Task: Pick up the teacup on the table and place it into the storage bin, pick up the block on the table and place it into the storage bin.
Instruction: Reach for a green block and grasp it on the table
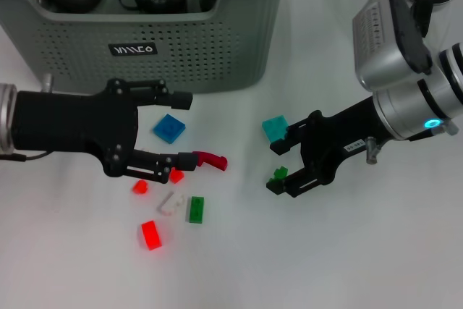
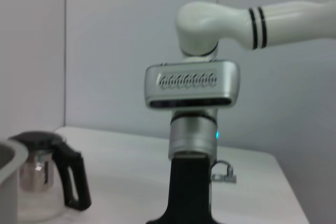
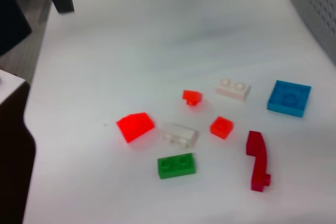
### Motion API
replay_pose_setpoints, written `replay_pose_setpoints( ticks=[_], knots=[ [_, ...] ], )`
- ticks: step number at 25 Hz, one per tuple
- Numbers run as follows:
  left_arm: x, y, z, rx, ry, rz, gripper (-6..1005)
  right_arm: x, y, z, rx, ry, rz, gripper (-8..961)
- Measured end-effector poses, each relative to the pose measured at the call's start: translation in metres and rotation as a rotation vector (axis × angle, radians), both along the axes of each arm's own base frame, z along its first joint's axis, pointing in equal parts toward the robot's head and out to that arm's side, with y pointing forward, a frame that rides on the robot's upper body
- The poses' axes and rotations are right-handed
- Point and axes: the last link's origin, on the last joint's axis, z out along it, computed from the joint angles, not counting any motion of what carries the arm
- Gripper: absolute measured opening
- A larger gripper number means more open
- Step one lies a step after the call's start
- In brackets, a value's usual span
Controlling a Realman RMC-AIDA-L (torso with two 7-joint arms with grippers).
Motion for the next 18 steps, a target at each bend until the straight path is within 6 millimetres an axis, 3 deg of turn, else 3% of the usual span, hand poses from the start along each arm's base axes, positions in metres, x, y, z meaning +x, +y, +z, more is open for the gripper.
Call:
replay_pose_setpoints(
  ticks=[5,18],
  knots=[
    [-0.011,-0.007,-0.015,0.055,0.042,-0.019,872,0.000,0.002,-0.004,0.015,-0.024,0.009,760],
    [-0.015,-0.009,-0.027,0.083,0.037,-0.021,873,0.006,0.001,-0.020,0.036,-0.070,0.020,761]
  ],
)
